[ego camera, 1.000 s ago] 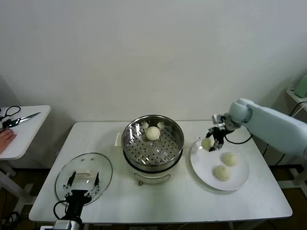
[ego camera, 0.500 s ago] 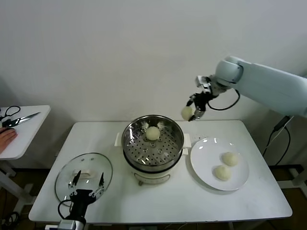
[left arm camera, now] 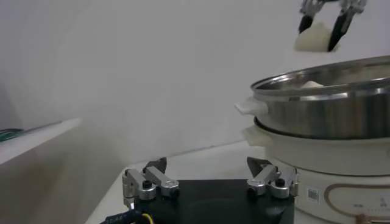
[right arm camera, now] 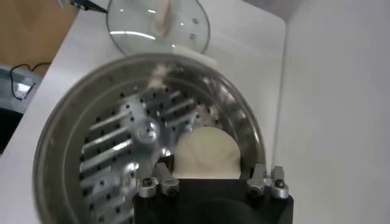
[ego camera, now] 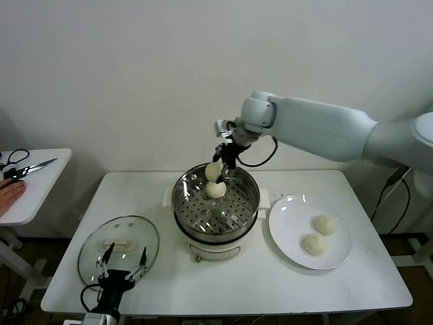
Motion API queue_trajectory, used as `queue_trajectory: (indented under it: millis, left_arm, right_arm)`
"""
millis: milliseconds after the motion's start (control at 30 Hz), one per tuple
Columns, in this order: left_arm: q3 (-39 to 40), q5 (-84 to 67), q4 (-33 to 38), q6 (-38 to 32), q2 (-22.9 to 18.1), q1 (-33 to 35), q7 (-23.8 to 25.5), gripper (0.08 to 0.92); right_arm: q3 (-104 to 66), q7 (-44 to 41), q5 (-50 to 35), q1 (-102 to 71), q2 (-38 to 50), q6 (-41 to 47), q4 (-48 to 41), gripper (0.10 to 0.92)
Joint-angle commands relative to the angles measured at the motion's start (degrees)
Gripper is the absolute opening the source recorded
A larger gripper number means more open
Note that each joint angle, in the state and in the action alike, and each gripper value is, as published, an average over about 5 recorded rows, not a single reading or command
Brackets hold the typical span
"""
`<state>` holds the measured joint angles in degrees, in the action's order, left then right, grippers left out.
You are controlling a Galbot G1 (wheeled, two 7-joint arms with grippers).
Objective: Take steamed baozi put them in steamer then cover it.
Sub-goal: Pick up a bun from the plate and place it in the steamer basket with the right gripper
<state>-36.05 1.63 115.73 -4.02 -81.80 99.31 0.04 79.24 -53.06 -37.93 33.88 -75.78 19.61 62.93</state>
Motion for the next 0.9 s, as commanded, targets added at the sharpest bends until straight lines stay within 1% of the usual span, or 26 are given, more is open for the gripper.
queue_trajectory:
  millis: [33,500,733,900]
  left_arm:
    - [-0.1,-0.1,0.0,-0.1,0.1,0.1,-0.1,0.823]
    - [-0.3,-0.6,-0.2,0.0,0.2,-0.3,-0.1,0.823]
    - [-0.3,-0.5,-0.1,0.0,0.2,0.0,-0.1,0.823]
    - [-0.3,-0.5,0.1,0.0,0.2,0.1,-0.1,0.823]
  right_arm:
    - [0.0,1.7,0.8,-5.2,-7.1,1.0,-2.9,0.696]
    - [1.8,1.5,2.1,-6.8,-6.8,0.7,-3.1,0.712]
    - [1.6,1.3,2.1,-5.2,-5.3,0.7,-1.3,0.814]
    - [1.9,-0.1,1.4,-0.1,-0.2,0.3,3.9,0.822]
